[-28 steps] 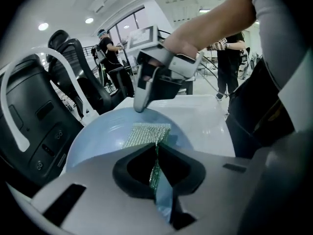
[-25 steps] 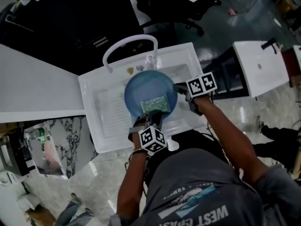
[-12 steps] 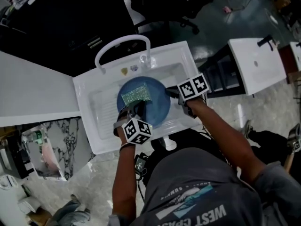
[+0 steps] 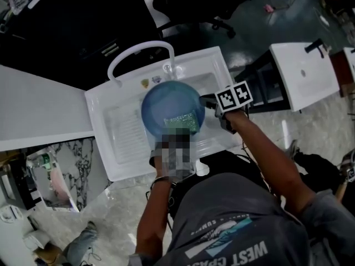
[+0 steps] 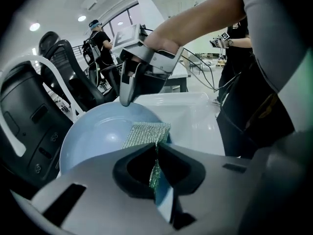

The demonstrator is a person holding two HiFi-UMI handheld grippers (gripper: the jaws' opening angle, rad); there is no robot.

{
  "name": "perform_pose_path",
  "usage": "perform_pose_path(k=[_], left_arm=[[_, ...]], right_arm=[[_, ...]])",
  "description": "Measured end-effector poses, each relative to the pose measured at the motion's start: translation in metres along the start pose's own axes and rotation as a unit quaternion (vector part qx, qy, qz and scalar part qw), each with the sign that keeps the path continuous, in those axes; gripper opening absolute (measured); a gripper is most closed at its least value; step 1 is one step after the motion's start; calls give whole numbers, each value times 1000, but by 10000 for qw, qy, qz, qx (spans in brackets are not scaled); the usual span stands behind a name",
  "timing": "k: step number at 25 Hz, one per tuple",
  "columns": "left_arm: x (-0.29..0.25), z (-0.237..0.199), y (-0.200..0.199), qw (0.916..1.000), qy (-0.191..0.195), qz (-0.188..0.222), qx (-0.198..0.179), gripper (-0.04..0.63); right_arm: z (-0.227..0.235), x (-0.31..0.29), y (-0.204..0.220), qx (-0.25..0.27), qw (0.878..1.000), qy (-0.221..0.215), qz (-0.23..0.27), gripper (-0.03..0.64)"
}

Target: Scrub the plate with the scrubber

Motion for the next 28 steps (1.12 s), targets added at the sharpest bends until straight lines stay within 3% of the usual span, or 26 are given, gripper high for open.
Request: perform_pose_path(k=[3, 8, 13, 18, 24, 28], left_arm=[[10, -1, 14, 9996, -195, -100, 150, 21], [35, -37, 42, 9945, -877, -298, 484, 21], [40, -66, 37, 9915, -1163, -250, 523, 21], [18, -59, 11, 9957, -851, -56, 367, 21], [5, -9, -10, 9998, -175, 66, 3, 21], [10, 10, -10, 9999, -133, 96, -22, 21]], right_arm=[[4, 5, -4, 3, 10000, 11, 39, 38], [1, 2, 0, 19, 10000, -69, -66, 38], [-15, -9, 10, 71, 9994, -264, -232, 40], [-27, -11, 18, 120, 9987, -402, -303, 40], [-16, 0, 13, 40, 9995, -289, -76, 41], [-6, 10, 8, -57, 9997, -216, 58, 41]])
Point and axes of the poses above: the fingertips, and each gripper's own axes: x backward along the fingers, z to its right, y out of its underside, the point moved 7 cm from there along x, backward along the fingers, and after that the axes turned 1 degree about z, right-handed, at the moved point
